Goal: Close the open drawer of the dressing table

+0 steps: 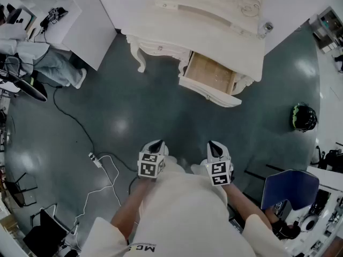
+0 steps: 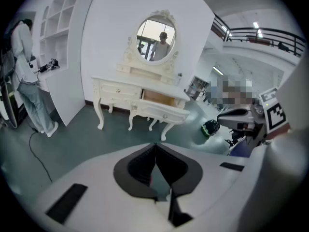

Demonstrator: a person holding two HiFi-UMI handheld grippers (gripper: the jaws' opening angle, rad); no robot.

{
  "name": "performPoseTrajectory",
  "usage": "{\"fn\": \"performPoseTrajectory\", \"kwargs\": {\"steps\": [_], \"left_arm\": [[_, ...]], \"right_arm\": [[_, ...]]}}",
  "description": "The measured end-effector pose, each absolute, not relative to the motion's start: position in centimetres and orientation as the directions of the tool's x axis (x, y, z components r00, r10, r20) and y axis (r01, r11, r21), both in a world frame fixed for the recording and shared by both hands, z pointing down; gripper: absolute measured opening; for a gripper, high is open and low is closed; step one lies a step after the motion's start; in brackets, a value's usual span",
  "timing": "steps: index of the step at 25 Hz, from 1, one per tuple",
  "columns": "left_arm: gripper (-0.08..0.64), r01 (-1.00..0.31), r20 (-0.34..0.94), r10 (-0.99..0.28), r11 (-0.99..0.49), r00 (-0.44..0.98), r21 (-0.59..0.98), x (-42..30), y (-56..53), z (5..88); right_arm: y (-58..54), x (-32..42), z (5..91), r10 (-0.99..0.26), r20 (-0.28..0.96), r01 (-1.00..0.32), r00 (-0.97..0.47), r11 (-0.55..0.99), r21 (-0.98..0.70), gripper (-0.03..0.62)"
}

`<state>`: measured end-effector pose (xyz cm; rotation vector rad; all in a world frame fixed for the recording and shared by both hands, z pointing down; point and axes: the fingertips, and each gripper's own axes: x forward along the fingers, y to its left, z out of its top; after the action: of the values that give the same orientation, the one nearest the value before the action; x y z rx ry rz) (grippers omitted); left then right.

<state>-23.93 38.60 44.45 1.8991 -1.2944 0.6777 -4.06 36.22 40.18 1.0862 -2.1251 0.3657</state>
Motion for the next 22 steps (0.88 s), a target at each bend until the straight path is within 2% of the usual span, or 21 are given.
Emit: {"fn": "performPoseTrajectory", "kwargs": {"steps": [6, 10, 13, 16, 22], "left_arm": [[0.011, -0.908, 0.628, -0.659, -0.250, 0.413, 0.335, -7.5, 42.1, 36.7], [0.011, -0.892, 0.633, -0.631, -0.357, 0.449, 0.276, 0.9, 45.4, 35.9], [0.012, -0.887, 0.635, -0.624, -0.374, 0.457, 0.270, 4.2, 47.1, 34.9], [0.012, -0.899, 0.629, -0.644, -0.349, 0.435, 0.265, 5.7, 47.8, 34.4], [0.012, -0.914, 0.639, -0.656, -0.326, 0.402, 0.241, 8.2, 48.0, 34.8]], "right_arm": [[42.6, 4.1, 35.6, -0.607, 0.613, -0.793, -0.506, 0.607, -0.053, 0.002], [44.9, 8.4, 35.5, -0.595, 0.582, -0.798, -0.554, 0.579, -0.167, 0.002], [46.1, 11.1, 33.9, -0.634, 0.508, -0.803, -0.583, 0.547, -0.238, 0.003], [47.0, 12.5, 32.2, -0.663, 0.467, -0.801, -0.585, 0.560, -0.210, 0.003], [47.5, 16.5, 33.2, -0.662, 0.492, -0.815, -0.565, 0.540, -0.210, 0.002]]}}
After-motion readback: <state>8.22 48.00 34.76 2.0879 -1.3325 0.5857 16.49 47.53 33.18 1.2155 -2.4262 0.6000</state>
